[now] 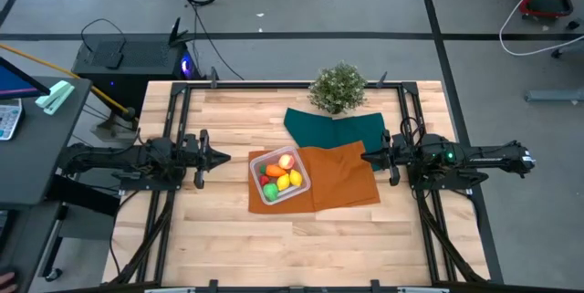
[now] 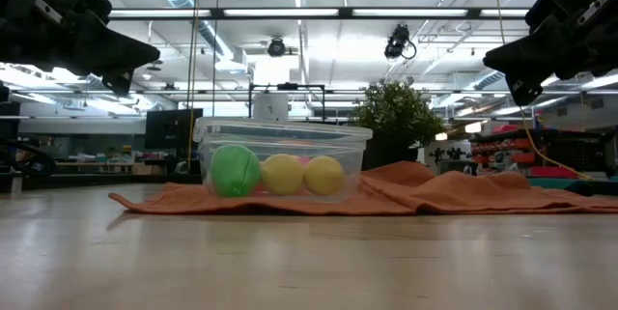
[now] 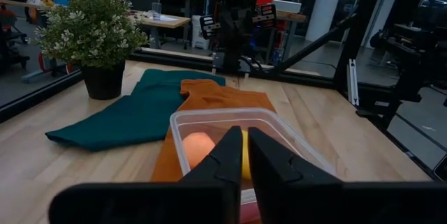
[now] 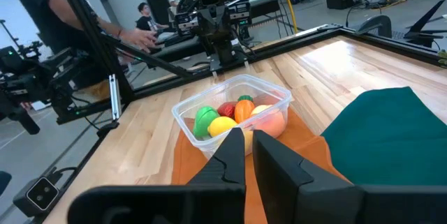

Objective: Pick and placing Produce into tupperware
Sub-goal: Return to Home Position

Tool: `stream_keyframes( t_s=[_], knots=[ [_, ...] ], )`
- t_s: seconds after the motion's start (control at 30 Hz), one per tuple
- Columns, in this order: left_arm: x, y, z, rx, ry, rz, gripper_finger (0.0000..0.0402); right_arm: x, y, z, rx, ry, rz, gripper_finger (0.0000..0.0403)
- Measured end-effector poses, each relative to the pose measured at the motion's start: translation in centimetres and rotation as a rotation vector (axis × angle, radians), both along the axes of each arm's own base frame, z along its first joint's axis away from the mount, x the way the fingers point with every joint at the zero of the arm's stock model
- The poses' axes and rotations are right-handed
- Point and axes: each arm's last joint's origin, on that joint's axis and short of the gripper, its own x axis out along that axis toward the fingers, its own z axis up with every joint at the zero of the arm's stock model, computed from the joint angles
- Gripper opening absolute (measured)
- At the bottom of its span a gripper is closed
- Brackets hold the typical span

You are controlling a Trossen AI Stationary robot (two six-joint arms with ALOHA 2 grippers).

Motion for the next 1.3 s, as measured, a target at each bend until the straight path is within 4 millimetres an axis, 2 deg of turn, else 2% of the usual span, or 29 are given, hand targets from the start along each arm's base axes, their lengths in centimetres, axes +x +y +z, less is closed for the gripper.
stream_keyframes(
  t_s=[1.3],
  knots=[
    [0.00,0.00,0.00,0.000,0.000,0.000,0.0029,0.00,0.00,0.00,0.000,0.000,0.000,0.0000]
  ],
)
